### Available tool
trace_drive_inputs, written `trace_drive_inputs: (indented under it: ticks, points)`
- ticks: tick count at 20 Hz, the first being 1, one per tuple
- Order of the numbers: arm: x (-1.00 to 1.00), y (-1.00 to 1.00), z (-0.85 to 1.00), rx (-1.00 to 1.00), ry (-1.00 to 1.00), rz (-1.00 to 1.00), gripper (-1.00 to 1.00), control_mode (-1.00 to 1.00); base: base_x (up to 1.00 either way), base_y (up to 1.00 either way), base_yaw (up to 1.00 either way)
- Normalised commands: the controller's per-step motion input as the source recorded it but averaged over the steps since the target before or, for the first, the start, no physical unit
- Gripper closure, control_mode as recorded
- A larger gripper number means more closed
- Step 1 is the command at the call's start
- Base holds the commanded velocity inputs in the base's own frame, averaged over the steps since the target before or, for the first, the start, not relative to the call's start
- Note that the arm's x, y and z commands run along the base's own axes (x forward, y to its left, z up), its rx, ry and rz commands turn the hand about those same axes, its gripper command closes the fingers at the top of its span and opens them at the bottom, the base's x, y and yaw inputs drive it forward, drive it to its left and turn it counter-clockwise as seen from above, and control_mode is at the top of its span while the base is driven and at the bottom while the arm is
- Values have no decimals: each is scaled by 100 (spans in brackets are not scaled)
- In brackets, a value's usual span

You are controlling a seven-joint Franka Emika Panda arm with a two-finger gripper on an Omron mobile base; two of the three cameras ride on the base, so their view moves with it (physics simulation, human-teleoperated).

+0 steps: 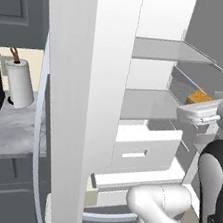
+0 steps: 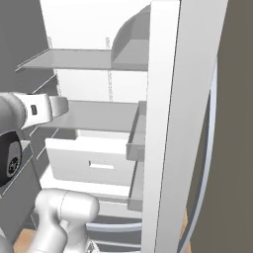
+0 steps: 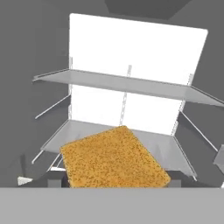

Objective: Take the cake and donut from the fridge and place them on the empty tray on the dining counter.

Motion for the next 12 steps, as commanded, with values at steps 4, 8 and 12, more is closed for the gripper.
trace_drive_inputs:
  ticks: [4,8,12]
  points:
    - [0,0,0,0,0,0,100,100,-100,-2,3]
    - [0,0,0,0,0,0,100,100,-100,-10,0]
    - [0,0,0,0,0,0,100,100,-100,-5,0]
